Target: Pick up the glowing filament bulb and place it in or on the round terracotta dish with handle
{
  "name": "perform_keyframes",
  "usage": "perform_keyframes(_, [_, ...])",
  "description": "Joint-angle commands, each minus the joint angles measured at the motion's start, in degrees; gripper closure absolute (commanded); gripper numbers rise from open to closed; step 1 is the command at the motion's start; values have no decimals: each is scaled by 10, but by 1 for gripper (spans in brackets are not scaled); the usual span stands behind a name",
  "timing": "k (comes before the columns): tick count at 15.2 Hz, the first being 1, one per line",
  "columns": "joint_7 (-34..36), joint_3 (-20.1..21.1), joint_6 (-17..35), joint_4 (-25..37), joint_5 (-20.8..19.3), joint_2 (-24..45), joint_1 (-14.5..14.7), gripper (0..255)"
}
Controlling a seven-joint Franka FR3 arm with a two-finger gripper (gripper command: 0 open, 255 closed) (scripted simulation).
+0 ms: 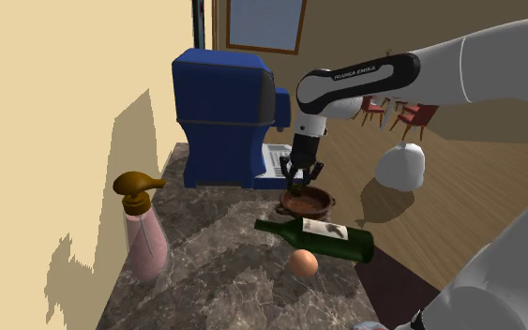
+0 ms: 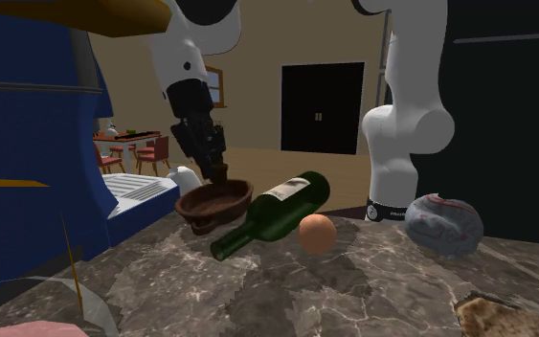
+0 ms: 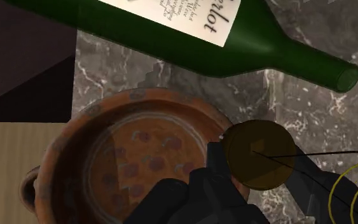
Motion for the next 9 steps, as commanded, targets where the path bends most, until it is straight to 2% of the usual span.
perform_keyframes(1, [-16,-11,-8,35,-9,32,-10,255])
perform_keyframes(3, [-30,-20,-18,72,-16,64,-20,255])
perform_keyframes(9, [-40,-19,24,46,-13,81,-19,255])
